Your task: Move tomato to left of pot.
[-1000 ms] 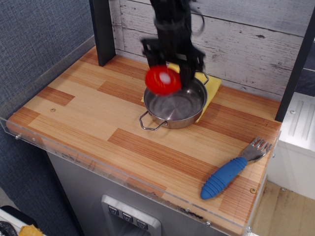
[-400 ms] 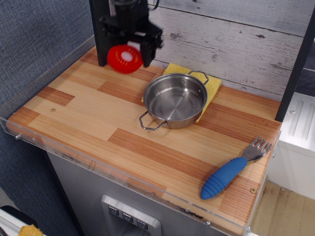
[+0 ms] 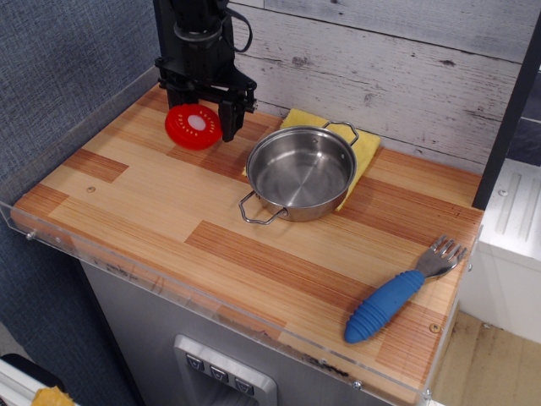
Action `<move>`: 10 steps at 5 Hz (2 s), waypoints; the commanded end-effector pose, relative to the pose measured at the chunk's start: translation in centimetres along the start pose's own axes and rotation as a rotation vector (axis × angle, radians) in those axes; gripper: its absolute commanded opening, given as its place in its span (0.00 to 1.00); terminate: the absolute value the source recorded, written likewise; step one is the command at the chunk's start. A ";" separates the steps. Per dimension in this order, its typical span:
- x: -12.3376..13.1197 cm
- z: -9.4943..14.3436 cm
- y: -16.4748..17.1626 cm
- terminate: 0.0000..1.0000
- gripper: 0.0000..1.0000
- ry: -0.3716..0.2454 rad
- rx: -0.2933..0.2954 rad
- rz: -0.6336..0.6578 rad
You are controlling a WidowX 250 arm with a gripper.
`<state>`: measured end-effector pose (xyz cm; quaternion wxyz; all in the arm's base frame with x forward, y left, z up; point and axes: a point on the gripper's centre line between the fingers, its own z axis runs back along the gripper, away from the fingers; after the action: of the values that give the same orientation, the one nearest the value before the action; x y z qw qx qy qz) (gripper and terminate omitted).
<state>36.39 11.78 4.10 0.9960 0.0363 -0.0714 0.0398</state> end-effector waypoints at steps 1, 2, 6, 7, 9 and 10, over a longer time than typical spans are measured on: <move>0.8 1.0 2.8 0.00 0.00 -0.042 0.043 0.026; 1.0 1.5 2.6 0.00 1.00 -0.031 0.028 0.025; -3.8 17.0 -1.7 0.00 1.00 -0.226 -0.004 0.042; -4.9 16.3 -2.8 0.00 1.00 -0.171 -0.037 0.035; -6.0 15.0 -4.4 0.00 1.00 -0.064 -0.108 -0.092; -6.1 13.9 -5.4 0.00 1.00 -0.040 -0.083 -0.184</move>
<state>29.56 4.46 15.68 0.9954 -0.0022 -0.0769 -0.0570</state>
